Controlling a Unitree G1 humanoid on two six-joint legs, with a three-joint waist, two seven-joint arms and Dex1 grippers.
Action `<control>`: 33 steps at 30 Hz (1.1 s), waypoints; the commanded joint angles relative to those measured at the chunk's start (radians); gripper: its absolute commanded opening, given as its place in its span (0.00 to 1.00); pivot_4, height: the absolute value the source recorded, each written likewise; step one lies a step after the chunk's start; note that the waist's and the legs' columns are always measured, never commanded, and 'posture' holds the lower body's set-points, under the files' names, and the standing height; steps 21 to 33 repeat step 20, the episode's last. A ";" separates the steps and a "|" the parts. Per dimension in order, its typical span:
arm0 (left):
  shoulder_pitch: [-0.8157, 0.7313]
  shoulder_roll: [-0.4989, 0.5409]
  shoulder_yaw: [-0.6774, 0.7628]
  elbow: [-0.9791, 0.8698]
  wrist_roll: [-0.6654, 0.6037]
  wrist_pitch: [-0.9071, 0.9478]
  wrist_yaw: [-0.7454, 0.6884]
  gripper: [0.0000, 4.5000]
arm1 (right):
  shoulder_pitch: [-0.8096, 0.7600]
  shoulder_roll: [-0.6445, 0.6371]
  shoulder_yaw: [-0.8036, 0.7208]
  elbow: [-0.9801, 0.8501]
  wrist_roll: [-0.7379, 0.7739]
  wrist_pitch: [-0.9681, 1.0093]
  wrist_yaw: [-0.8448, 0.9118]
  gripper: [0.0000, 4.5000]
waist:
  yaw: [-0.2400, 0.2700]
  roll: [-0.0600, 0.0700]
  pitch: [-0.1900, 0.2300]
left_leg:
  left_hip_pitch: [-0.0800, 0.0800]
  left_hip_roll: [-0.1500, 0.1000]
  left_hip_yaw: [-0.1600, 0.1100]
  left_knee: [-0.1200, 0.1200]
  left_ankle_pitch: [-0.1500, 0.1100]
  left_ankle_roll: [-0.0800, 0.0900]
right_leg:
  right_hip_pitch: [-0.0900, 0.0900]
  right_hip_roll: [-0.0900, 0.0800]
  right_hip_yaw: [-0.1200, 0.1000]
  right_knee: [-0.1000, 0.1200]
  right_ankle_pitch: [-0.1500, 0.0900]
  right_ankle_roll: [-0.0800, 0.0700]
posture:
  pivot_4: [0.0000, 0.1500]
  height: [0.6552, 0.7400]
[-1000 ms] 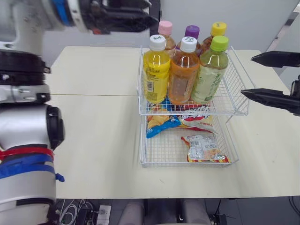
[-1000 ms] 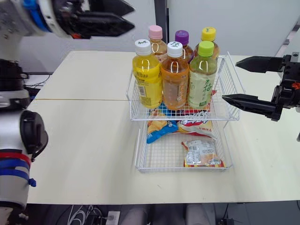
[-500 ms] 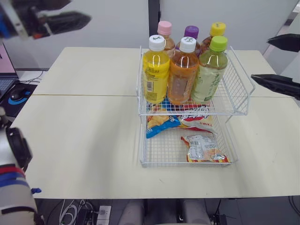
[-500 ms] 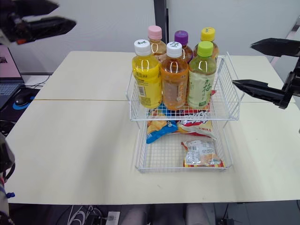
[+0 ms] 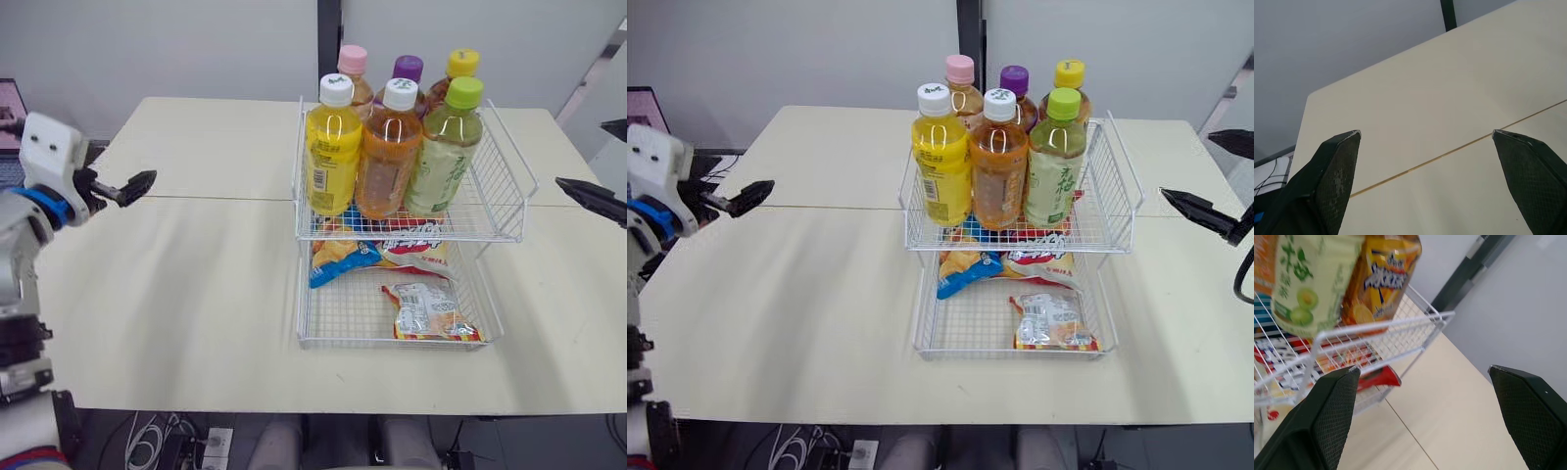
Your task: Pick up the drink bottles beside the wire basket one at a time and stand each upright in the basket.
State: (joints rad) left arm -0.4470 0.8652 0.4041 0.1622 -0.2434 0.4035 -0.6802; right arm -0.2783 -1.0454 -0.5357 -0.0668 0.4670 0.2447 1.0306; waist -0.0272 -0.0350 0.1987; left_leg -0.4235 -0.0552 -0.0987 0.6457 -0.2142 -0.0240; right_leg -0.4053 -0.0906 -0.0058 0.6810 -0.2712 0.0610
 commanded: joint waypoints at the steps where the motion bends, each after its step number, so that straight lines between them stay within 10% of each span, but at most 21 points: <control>1: 0.082 -0.062 0.046 -0.074 -0.009 -0.028 0.072 0.99 | 0.040 0.046 0.000 0.039 -0.060 -0.090 -0.044 1.00 | 0.000 0.001 -0.001 | 0.000 0.000 0.000 0.000 0.000 0.000 | 0.000 0.000 0.001 0.000 0.000 0.000 | 1.00 1.00; 33: 0.214 -0.218 -0.053 -0.042 0.016 -0.163 0.143 0.99 | 0.144 0.182 0.075 0.322 -0.172 -0.357 -0.092 1.00 | -0.001 0.002 -0.002 | 0.007 0.000 0.003 -0.001 0.000 0.000 | 0.004 0.001 0.003 0.001 0.000 0.000 | 1.00 1.00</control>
